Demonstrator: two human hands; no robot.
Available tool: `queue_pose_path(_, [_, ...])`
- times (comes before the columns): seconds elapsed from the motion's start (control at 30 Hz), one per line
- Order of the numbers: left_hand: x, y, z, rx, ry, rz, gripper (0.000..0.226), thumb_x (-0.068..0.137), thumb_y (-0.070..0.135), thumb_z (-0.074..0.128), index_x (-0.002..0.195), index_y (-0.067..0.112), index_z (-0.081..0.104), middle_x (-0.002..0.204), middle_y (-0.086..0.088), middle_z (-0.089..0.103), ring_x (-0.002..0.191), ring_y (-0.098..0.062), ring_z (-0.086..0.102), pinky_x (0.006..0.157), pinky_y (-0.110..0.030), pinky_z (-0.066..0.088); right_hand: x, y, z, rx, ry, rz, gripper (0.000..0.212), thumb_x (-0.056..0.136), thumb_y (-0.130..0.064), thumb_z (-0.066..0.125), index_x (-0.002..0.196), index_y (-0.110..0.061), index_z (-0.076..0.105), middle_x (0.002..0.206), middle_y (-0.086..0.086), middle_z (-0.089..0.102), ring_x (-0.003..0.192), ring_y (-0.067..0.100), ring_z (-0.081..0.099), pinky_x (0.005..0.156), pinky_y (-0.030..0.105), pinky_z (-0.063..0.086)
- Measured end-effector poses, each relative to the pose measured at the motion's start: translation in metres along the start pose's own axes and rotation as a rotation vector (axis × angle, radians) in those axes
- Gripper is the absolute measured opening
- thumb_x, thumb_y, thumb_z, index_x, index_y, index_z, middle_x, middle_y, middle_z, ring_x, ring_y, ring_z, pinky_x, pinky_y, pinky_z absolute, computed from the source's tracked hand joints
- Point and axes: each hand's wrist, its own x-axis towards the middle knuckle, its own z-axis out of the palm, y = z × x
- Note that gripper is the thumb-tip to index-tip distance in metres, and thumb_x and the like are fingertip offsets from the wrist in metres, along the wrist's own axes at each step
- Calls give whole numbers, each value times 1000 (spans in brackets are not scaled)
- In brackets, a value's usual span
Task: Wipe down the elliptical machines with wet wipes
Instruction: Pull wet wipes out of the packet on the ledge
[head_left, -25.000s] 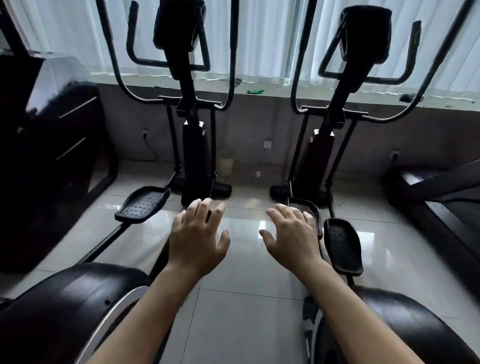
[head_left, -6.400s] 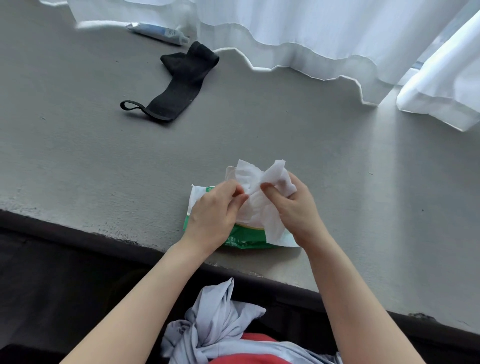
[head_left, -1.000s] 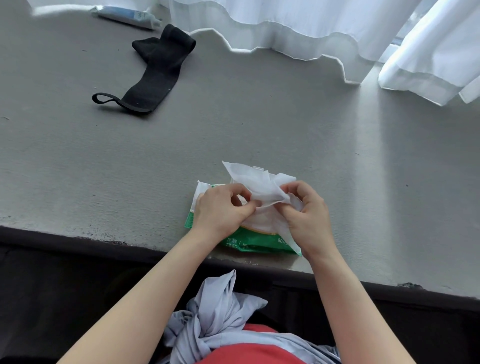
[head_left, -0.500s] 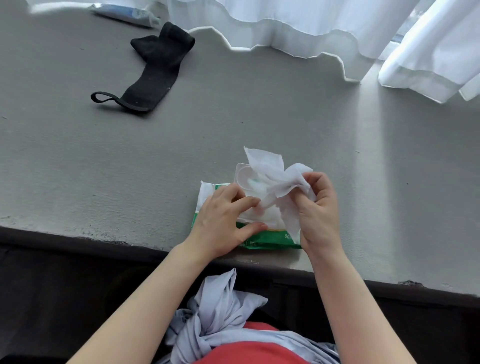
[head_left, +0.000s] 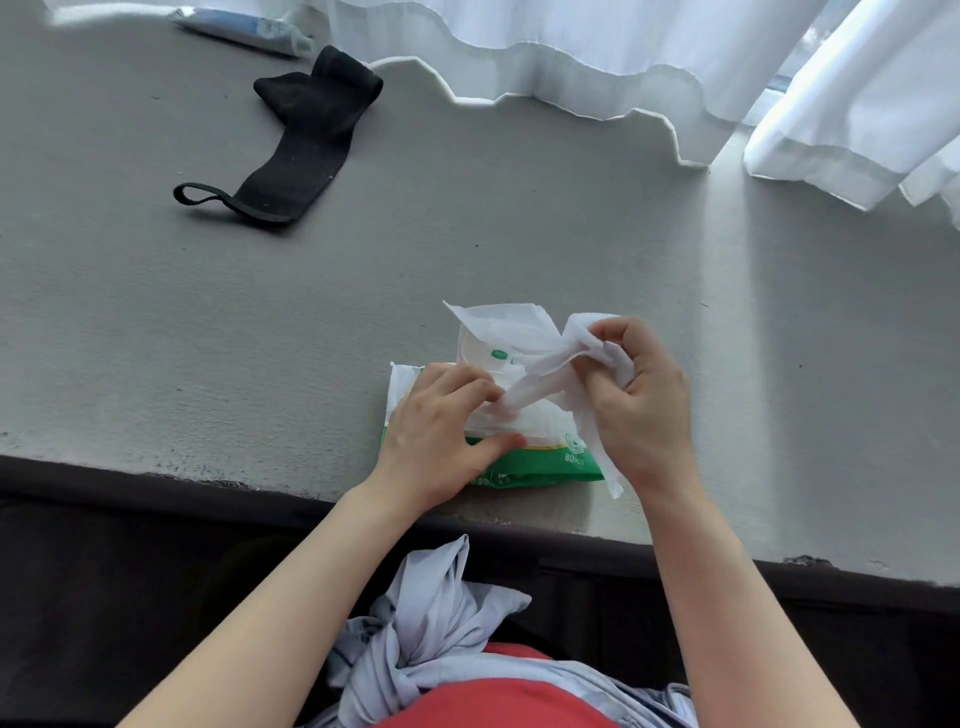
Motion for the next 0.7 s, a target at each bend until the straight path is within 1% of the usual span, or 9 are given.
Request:
queue_pose_path(0.07, [4,2,0,-57,25,-14,39,74,54,62,86,18,69,94,8,67,100,-11,48,83,-28,34,7,1,-3,-132,-44,5,17,90,-6,60,94,-23,63,75,-13,59,69,8,52,64,25,39])
queue_pose_path(0.1, [6,4,0,-62,26,-32,35,73,53,61,85,22,68,91,11,66,98,-9,48,81,-28,29,10,1,-4,-172,-52,2,15,91,-8,61,97,-21,66,76,-10,58,68,9,51,64,25,38])
queue_pose_path(0.17, [12,6,1,-47,9,-55,27,72,55,58,83,31,62,79,18,60,91,-8,49,76,-26,21,15,-1,-4,-224,-61,-39,13,93,-10,61,102,-15,69,82,-4,60,75,13,51,68,23,39])
queue_pose_path(0.23, [16,6,4,-31,-51,-76,30,72,59,53,81,32,61,72,19,51,85,-10,49,76,-28,19,18,-3,-2,-258,-56,-100,12,94,-11,61,101,-11,70,84,-4,60,77,6,47,67,13,36])
queue_pose_path(0.37, [21,5,8,13,-108,-134,50,68,67,42,81,26,68,74,12,55,82,-11,45,76,-28,17,22,-6,3,-279,49,-205,9,93,-10,61,96,-6,68,85,-1,59,76,4,44,68,16,32])
queue_pose_path(0.43, [21,5,7,-7,-87,-169,48,68,67,43,79,27,67,75,12,53,83,-11,45,75,-27,15,21,-5,5,-271,95,-221,10,92,-11,60,95,-6,68,84,-1,59,75,3,43,67,13,33])
queue_pose_path(0.53, [19,6,5,-25,-59,-193,37,68,66,44,73,33,60,78,12,52,82,-11,47,73,-27,15,19,-3,2,-245,145,-209,10,92,-10,58,95,-5,67,83,-3,56,76,3,42,69,2,32])
queue_pose_path(0.63, [16,7,6,6,-37,-190,47,72,68,43,73,27,67,80,11,56,82,-11,48,73,-27,15,18,-3,0,-234,187,-168,9,93,-10,58,96,-5,66,83,-3,56,75,3,41,67,2,32])
queue_pose_path(0.7, [17,8,6,35,-41,-192,51,74,69,41,75,26,68,82,13,54,83,-9,45,74,-27,14,15,-5,1,-221,209,-170,9,93,-9,58,96,-5,65,83,-3,55,74,3,41,67,2,33])
